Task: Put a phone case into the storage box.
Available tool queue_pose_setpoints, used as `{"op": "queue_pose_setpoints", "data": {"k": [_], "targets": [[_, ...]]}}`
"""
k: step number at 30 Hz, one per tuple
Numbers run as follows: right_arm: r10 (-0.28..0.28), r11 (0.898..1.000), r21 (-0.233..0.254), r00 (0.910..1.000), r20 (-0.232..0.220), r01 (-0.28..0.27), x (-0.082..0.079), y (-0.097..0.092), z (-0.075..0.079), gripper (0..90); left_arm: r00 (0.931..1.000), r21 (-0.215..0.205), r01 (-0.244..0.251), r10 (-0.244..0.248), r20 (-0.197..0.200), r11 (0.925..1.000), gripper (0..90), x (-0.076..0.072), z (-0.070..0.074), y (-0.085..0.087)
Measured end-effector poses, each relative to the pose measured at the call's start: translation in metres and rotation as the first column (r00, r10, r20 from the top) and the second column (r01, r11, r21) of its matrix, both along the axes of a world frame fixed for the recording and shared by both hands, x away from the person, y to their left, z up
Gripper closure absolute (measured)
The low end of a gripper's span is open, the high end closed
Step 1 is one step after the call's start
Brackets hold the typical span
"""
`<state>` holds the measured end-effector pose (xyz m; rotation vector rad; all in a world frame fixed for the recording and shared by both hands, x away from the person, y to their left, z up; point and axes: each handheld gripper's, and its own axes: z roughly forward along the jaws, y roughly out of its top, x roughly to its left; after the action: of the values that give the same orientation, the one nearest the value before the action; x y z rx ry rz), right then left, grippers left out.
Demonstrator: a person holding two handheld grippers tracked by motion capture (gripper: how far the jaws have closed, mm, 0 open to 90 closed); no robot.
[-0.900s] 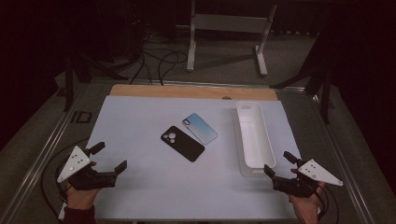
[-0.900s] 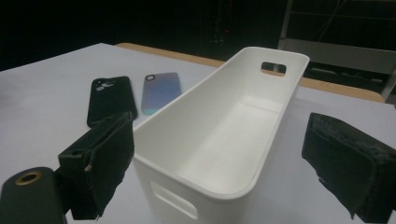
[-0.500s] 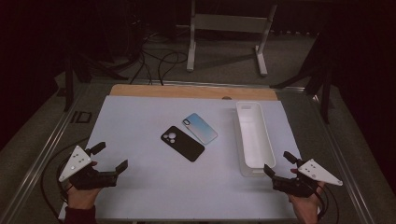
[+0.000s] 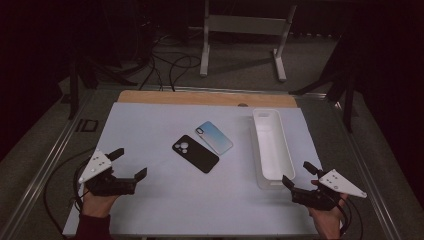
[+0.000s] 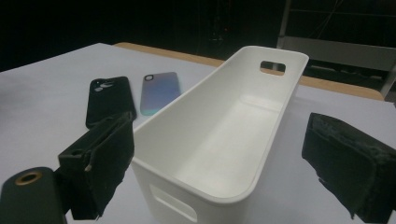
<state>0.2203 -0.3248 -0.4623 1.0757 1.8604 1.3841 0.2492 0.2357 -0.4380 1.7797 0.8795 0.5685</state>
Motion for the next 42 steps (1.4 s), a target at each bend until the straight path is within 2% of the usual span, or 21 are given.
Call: {"op": "queue_pose_setpoints", "data": {"k": [4, 7, 10, 12, 13, 14, 16, 18, 20, 21, 23, 26, 28, 29, 30, 31, 32, 33, 37, 42], "targets": [[-0.002, 1.000, 0.000, 1.0000, 0.001, 0.002, 0.000, 0.000, 0.000, 9.0, 0.9999, 0.009, 0.014, -0.014, 0.000, 0.9999, 1.0, 0.010, 0.003, -0.010], [-0.004, 1.000, 0.001, 1.0000, 0.003, 0.004, 0.000, 0.000, 0.001, 9.0, 0.9991, -0.005, 0.041, -0.041, 0.005, 0.9991, 1.2, 0.027, 0.009, -0.028], [-0.007, 1.000, -0.002, 1.0000, -0.001, 0.007, 0.000, 0.000, 0.000, 9.0, 0.9985, 0.004, 0.055, -0.055, 0.006, 0.9985, 1.3, 0.035, 0.011, -0.037], [-0.005, 1.000, -0.003, 1.0000, -0.001, 0.005, 0.000, 0.001, 0.000, 9.0, 0.9972, 0.010, 0.075, -0.075, 0.003, 0.9971, 1.4, 0.046, 0.012, -0.050], [-0.005, 1.000, -0.002, 1.0000, 0.000, 0.005, 0.000, 0.001, 0.000, 9.0, 0.9972, 0.010, 0.075, -0.075, 0.003, 0.9971, 1.4, 0.046, 0.012, -0.050], [-0.006, 1.000, -0.001, 1.0000, 0.000, 0.006, 0.000, 0.000, 0.000, 9.0, 0.9960, 0.012, 0.089, -0.089, 0.004, 0.9960, 1.5, 0.053, 0.013, -0.060], [-0.007, 1.000, -0.003, 1.0000, 0.000, 0.007, 0.000, 0.000, 0.000, 9.0, 0.9956, 0.011, 0.093, -0.093, 0.004, 0.9956, 1.7, 0.055, 0.013, -0.063], [-0.007, 1.000, -0.002, 1.0000, -0.001, 0.007, 0.000, 0.000, 0.000, 9.0, 0.9940, 0.011, 0.109, -0.110, 0.004, 0.9939, 1.9, 0.065, 0.013, -0.078], [-0.008, 1.000, -0.003, 1.0000, -0.001, 0.008, 0.000, 0.000, 0.000, 9.0, 0.9940, 0.011, 0.109, -0.110, 0.004, 0.9939, 2.0, 0.065, 0.013, -0.078], [-0.008, 1.000, -0.002, 1.0000, 0.000, 0.008, 0.000, 0.000, 0.001, 9.0, 0.9924, 0.016, 0.123, -0.123, 0.001, 0.9923, 2.2, 0.073, 0.013, -0.089], [-0.009, 1.000, -0.002, 1.0000, 0.000, 0.009, 0.000, 0.000, 0.001, 9.0, 0.9916, 0.016, 0.129, -0.129, -0.001, 0.9915, 2.4, 0.080, 0.013, -0.098], [-0.011, 1.000, 0.000, 0.9999, 0.001, 0.011, 0.000, -0.001, 0.001, 9.0, 0.9896, 0.015, 0.144, -0.144, -0.009, 0.9895, 2.6, 0.091, 0.012, -0.114], [-0.012, 1.000, 0.000, 0.9999, 0.001, 0.012, 0.000, -0.001, 0.001, 9.1, 0.9889, 0.015, 0.148, -0.148, -0.010, 0.9888, 2.6, 0.094, 0.012, -0.117], [-0.013, 1.000, 0.000, 0.9999, 0.000, 0.013, 0.000, -0.001, 0.001, 9.1, 0.9875, 0.016, 0.157, -0.157, -0.014, 0.9874, 3.0, 0.099, 0.012, -0.126], [-0.013, 1.000, 0.001, 0.9999, 0.000, 0.013, 0.000, -0.001, 0.001, 9.1, 0.9875, 0.016, 0.157, -0.157, -0.014, 0.9874, 3.2, 0.099, 0.012, -0.126], [-0.013, 1.000, 0.001, 0.9999, 0.001, 0.013, 0.000, -0.001, 0.001, 9.1, 0.9862, 0.012, 0.165, -0.165, -0.019, 0.9863, 3.4, 0.104, 0.011, -0.134], [-0.014, 1.000, 0.001, 0.9999, 0.001, 0.014, 0.000, -0.001, 0.001, 9.1, 0.9862, 0.012, 0.165, -0.165, -0.019, 0.9863, 3.8, 0.104, 0.011, -0.134], [-0.015, 1.000, 0.003, 0.9999, 0.000, 0.015, 0.000, -0.001, 0.001, 9.1, 0.9849, 0.011, 0.171, -0.170, -0.030, 0.9853, 4.0, 0.110, 0.009, -0.141], [-0.017, 1.000, 0.004, 0.9998, 0.002, 0.017, 0.000, -0.002, 0.002, 9.1, 0.9838, 0.020, 0.175, -0.175, -0.040, 0.9843, 4.5, 0.119, 0.007, -0.150], [-0.019, 1.000, 0.004, 0.9998, 0.005, 0.018, 0.000, -0.003, 0.002, 9.1, 0.9806, 0.028, 0.185, -0.182, -0.073, 0.9824, 5.5, 0.133, 0.004, -0.161]]}}
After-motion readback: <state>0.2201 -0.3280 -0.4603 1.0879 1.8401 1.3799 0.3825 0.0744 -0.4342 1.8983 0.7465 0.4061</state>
